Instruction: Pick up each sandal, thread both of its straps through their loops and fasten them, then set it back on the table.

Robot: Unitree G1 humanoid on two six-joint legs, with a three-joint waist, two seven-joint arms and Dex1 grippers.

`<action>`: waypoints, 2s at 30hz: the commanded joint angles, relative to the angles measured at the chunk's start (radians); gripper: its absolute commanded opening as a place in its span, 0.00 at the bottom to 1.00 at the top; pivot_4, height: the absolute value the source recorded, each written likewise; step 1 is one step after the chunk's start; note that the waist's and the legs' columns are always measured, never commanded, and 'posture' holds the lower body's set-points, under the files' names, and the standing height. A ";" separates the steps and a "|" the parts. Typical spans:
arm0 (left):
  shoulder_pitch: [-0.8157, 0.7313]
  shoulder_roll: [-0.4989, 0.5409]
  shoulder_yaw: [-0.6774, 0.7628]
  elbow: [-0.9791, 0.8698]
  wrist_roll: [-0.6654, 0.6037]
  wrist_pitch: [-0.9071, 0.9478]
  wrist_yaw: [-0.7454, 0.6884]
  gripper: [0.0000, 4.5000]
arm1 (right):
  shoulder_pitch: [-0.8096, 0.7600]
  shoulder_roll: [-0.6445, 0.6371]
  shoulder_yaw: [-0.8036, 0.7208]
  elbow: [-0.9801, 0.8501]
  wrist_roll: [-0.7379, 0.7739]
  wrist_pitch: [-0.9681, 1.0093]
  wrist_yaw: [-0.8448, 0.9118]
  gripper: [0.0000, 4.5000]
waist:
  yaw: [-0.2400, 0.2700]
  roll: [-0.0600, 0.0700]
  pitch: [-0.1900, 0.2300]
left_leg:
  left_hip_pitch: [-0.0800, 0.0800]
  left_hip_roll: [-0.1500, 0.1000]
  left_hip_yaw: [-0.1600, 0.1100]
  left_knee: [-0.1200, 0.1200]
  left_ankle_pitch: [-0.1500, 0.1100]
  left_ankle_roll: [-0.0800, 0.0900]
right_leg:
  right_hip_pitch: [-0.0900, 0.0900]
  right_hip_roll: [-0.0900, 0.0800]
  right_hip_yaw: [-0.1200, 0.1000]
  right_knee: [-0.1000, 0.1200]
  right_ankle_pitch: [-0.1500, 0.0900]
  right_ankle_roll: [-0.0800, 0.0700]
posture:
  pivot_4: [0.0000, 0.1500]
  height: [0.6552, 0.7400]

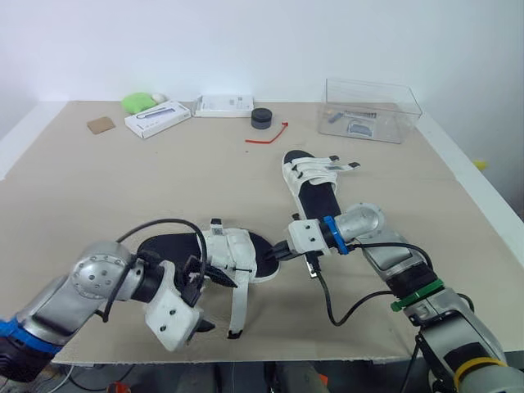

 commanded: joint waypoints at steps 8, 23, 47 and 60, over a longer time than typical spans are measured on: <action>-0.112 -0.102 -0.101 0.069 0.061 -0.088 0.023 0.94 | 0.054 -0.052 0.035 0.038 -0.096 0.052 -0.009 0.00 | 0.000 0.000 0.000 | 0.000 0.000 0.000 0.001 0.000 0.001 | 0.000 0.001 0.001 0.000 0.001 0.002 | 1.00 1.00; -0.195 -0.117 -0.137 0.112 0.042 -0.067 -0.006 0.01 | 0.055 -0.053 0.036 0.032 -0.095 0.061 -0.017 0.00 | 0.000 0.000 0.000 | -0.001 0.000 0.001 0.002 0.000 0.001 | 0.001 0.004 0.002 0.000 0.002 0.002 | 1.00 1.00; -0.222 -0.295 0.272 0.188 -0.850 1.217 0.303 0.01 | 0.044 -0.056 0.036 0.040 -0.099 0.056 -0.021 0.00 | -0.001 -0.001 0.000 | -0.001 0.000 -0.002 0.004 0.001 0.001 | 0.001 0.007 0.001 0.000 0.005 0.007 | 1.00 1.00; -0.217 -0.337 0.241 0.324 -0.668 1.129 0.319 0.01 | 0.063 -0.069 0.030 0.016 -0.097 0.058 -0.023 0.00 | 0.000 -0.001 0.000 | -0.001 -0.002 -0.002 0.004 0.001 0.001 | 0.002 0.005 0.002 0.000 0.004 0.005 | 1.00 1.00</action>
